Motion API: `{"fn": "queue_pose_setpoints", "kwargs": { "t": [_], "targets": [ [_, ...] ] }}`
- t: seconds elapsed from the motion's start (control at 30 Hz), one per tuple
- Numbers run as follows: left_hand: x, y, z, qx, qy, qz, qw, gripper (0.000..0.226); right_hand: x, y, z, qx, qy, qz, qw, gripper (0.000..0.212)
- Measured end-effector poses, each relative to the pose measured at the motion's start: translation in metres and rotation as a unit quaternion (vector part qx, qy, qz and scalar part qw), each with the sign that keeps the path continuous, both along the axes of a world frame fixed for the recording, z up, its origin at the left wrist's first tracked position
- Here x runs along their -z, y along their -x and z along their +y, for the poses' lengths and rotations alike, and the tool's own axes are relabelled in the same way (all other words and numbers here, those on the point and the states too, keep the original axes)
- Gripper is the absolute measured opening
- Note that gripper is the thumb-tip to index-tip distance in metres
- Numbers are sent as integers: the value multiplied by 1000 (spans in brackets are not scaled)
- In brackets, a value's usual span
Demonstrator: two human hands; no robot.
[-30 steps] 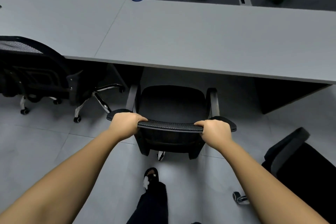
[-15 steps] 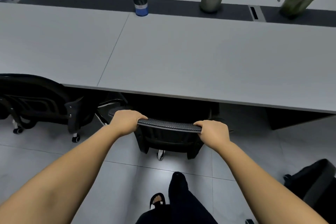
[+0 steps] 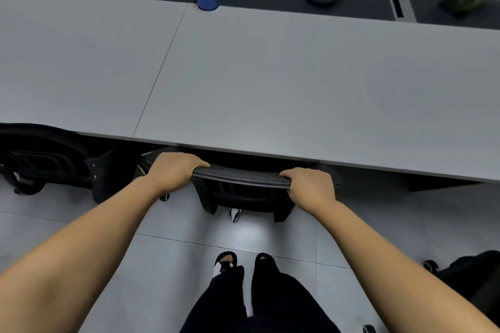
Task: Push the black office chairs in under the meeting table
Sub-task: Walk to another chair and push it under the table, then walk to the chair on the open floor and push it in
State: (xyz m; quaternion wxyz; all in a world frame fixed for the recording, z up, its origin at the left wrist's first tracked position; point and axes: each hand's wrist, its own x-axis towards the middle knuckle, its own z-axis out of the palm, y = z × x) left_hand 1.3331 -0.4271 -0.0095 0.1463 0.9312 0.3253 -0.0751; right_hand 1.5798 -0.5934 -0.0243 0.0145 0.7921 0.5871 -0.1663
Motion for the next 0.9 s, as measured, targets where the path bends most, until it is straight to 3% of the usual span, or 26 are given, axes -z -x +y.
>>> {"fn": "queue_pose_setpoints", "kwargs": {
  "t": [0.1,0.2,0.33,0.43,0.5,0.57,0.67,0.77,0.9],
  "targets": [
    [5,2,3,6,1,3,1000,48,1,0,0,9,2,3,1000,42],
    [6,2,4,18,3,14,1000,49,0,1,-1,15,7,-4,1000,40],
    [3,0,9,60,25,81,995,43,-7,4,-2,26,16,9,999,38],
    [-5,-1,14,89,90,140,982,53,-18,8,-8,17,34,20,999,54],
    [-18,-1,11,112,91,117,983,61,-33,19,-25,61,-31,93,993,66],
    [-35,0,1,119,88,16,989,65,-51,36,-51,144,-139,198,960,66],
    [-56,5,-27,85,170,-149,970,62,-69,68,-97,272,-247,299,881,62],
    [-58,11,-60,36,260,-252,931,52,-74,102,-141,373,-297,349,807,57],
    [-54,14,-107,3,338,-321,885,49,-65,144,-203,489,-367,353,708,57]
  ]
}}
